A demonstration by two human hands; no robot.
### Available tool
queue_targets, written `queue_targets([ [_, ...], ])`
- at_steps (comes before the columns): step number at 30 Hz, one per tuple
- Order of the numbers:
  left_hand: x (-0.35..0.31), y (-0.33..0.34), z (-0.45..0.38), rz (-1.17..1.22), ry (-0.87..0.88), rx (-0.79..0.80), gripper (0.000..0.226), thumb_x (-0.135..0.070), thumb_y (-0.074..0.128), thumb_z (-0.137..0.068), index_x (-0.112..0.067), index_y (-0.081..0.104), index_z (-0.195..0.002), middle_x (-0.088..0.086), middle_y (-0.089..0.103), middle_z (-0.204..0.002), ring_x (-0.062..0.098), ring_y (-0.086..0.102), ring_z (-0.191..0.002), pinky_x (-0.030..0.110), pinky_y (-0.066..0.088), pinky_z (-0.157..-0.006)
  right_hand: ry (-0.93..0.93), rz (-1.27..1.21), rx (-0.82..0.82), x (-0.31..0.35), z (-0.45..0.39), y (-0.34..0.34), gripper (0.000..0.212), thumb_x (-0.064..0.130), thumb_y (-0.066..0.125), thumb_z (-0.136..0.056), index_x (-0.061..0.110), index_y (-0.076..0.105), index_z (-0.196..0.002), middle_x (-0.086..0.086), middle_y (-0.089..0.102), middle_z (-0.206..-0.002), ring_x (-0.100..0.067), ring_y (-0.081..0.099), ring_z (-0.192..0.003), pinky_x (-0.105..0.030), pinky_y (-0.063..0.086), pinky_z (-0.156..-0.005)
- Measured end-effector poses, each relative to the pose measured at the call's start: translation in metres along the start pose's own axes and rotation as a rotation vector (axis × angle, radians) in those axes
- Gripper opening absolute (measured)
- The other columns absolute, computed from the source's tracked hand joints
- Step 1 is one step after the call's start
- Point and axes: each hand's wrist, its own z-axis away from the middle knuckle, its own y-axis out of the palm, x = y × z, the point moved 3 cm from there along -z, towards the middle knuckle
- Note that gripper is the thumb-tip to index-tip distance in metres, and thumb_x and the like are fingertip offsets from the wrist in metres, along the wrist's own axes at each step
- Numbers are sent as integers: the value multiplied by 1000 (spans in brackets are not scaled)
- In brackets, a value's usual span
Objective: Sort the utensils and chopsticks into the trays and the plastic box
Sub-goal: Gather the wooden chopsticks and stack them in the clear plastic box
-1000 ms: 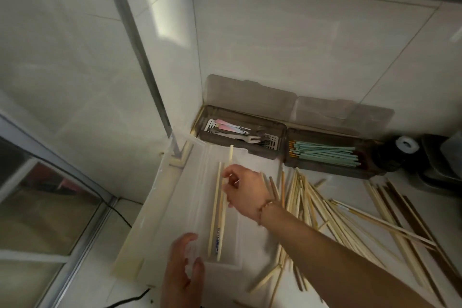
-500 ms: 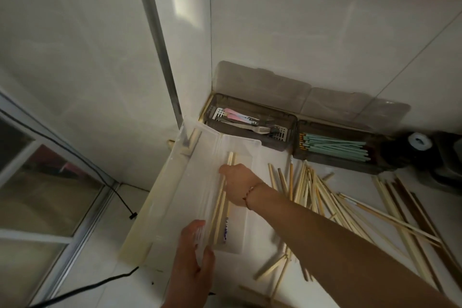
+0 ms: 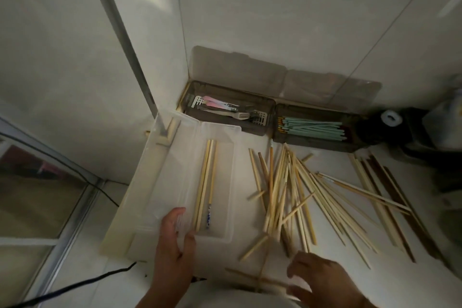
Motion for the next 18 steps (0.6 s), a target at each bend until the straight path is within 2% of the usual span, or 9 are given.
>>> queue_targets([
  [2, -2, 2, 1, 5, -9, -2, 43, -24, 47, -82, -40, 44, -122, -4, 53, -120, 20, 54, -111, 51, 45, -97, 1, -12, -67, -1, 2, 11, 32, 66, 67, -66, 42, 63, -86, 25, 59, -95, 8, 60, -80, -9, 45, -56],
  [5, -7, 6, 2, 14, -10, 1, 44, -20, 45, -81, -31, 42, -124, -4, 50, -120, 16, 51, -113, 49, 43, -101, 27, 29, -73, -1, 0, 26, 30, 60, 52, -82, 37, 62, -98, 19, 56, -109, -1, 58, -97, -19, 49, -72],
  [7, -10, 7, 3, 16, 4, -1, 44, -18, 45, -82, -28, 42, -125, -4, 49, -120, 15, 49, -114, 48, 42, -102, 54, 13, -120, 1, 2, 28, 21, 53, 52, -81, 35, 63, -85, 17, 58, -94, -3, 61, -82, -18, 49, -58],
  [9, -9, 8, 3, 14, 4, -2, 40, -12, 47, -89, -28, 41, -125, -5, 48, -121, 15, 49, -115, 49, 41, -103, 39, 31, -236, 6, 3, 26, 11, 44, 64, -74, 33, 62, -73, 14, 58, -82, -7, 60, -70, -19, 46, -46],
  [12, -8, 8, 4, 5, -11, 1, 46, -3, 49, -91, -34, 40, -125, -13, 47, -120, 14, 48, -116, 50, 42, -103, 61, 110, -289, 9, 3, 28, 7, 33, 70, -72, 30, 64, -71, 10, 61, -81, -12, 60, -69, -22, 47, -44],
  [16, -9, 8, 5, 8, 2, 3, 47, -2, 49, -91, -33, 40, -126, -14, 46, -119, 16, 48, -115, 48, 43, -102, 153, 193, -277, 4, 7, 27, 35, 22, 89, -50, 23, 69, -78, 7, 61, -76, -17, 59, -64, -28, 47, -41],
  [18, -8, 8, 5, 13, 1, 5, 47, -2, 49, -92, -33, 40, -125, -10, 47, -121, 15, 48, -115, 46, 42, -102, 154, 226, -283, -2, 13, 22, 35, 19, 90, -47, 24, 68, -75, 8, 58, -66, -17, 57, -62, -28, 44, -43],
])
